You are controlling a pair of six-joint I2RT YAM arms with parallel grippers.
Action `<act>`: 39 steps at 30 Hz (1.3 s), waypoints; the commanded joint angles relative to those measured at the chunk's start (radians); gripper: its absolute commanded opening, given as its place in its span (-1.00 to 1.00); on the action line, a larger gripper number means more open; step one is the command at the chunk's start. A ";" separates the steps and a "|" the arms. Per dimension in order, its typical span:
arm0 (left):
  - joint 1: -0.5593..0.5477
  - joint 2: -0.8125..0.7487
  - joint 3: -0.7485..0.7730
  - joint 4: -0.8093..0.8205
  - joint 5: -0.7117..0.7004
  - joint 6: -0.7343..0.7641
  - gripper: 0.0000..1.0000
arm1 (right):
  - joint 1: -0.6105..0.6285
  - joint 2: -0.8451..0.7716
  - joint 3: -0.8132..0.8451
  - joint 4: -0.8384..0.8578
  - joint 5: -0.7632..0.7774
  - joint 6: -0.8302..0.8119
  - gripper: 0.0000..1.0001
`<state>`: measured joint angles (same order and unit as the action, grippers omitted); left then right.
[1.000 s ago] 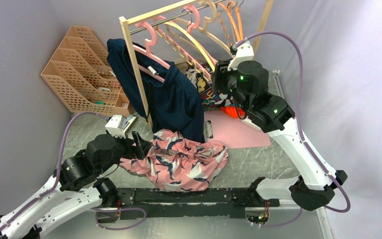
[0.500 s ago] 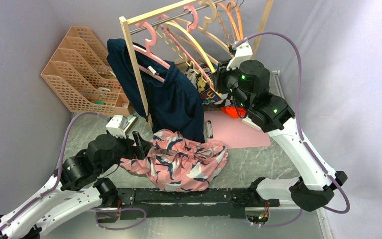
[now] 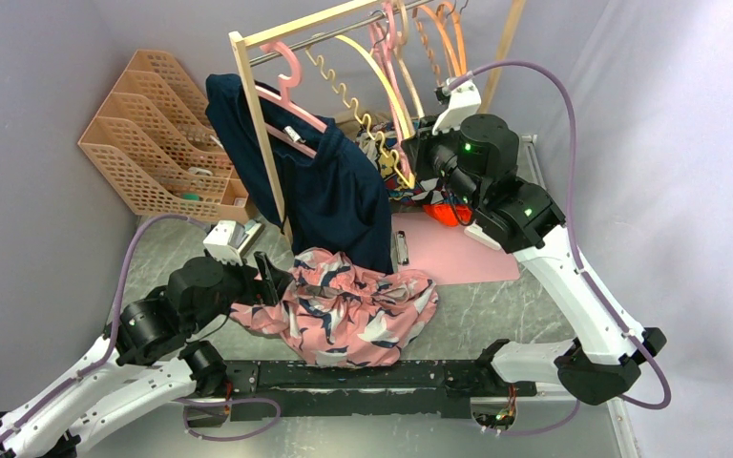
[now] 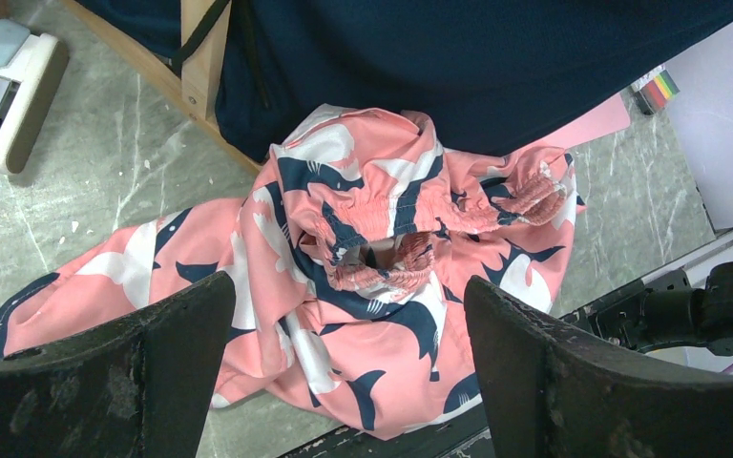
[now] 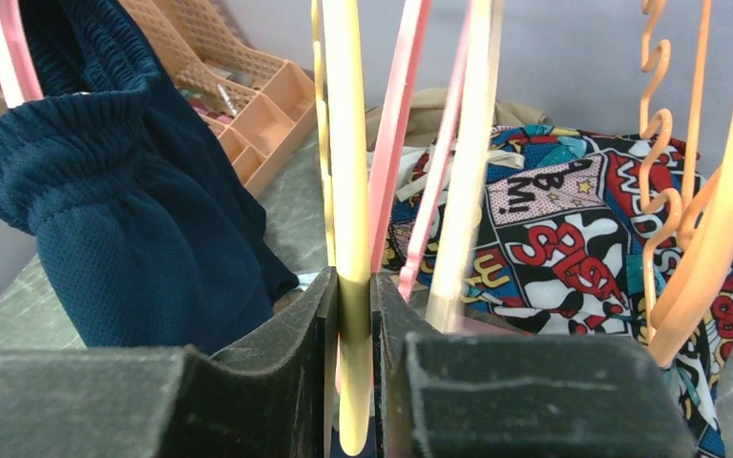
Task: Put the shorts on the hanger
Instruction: Pick up the hanger from the clothesline.
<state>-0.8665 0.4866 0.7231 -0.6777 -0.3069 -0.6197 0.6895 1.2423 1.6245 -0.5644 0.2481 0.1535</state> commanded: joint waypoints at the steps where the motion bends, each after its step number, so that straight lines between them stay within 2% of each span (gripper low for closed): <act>1: 0.006 0.001 -0.010 0.021 0.000 0.017 0.86 | -0.010 -0.011 0.003 0.041 -0.065 -0.017 -0.81; 7: 0.006 0.008 -0.010 0.023 0.004 0.021 0.86 | -0.010 -0.030 -0.010 0.051 -0.147 -0.066 -1.00; 17: 0.006 0.009 -0.009 0.023 0.005 0.020 0.86 | -0.009 -0.026 -0.015 0.047 -0.162 -0.071 -1.00; 18: 0.005 0.007 -0.009 0.023 0.006 0.021 0.86 | -0.009 -0.029 -0.015 0.042 -0.165 -0.070 -0.96; 23: 0.006 0.011 -0.011 0.026 0.010 0.023 0.86 | -0.008 -0.031 0.026 0.013 -0.178 -0.069 -0.28; 26: 0.006 0.016 -0.010 0.027 0.012 0.025 0.86 | -0.009 -0.027 0.066 0.005 -0.164 -0.076 -0.09; 29: 0.006 0.016 -0.011 0.031 0.013 0.026 0.86 | -0.009 -0.016 0.105 0.012 -0.150 -0.082 0.01; 39: 0.006 0.006 -0.015 0.033 0.016 0.028 0.86 | -0.008 0.090 0.248 0.025 -0.239 -0.075 0.03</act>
<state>-0.8665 0.4992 0.7185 -0.6758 -0.3058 -0.6113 0.6861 1.2800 1.8263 -0.5430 0.0612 0.0860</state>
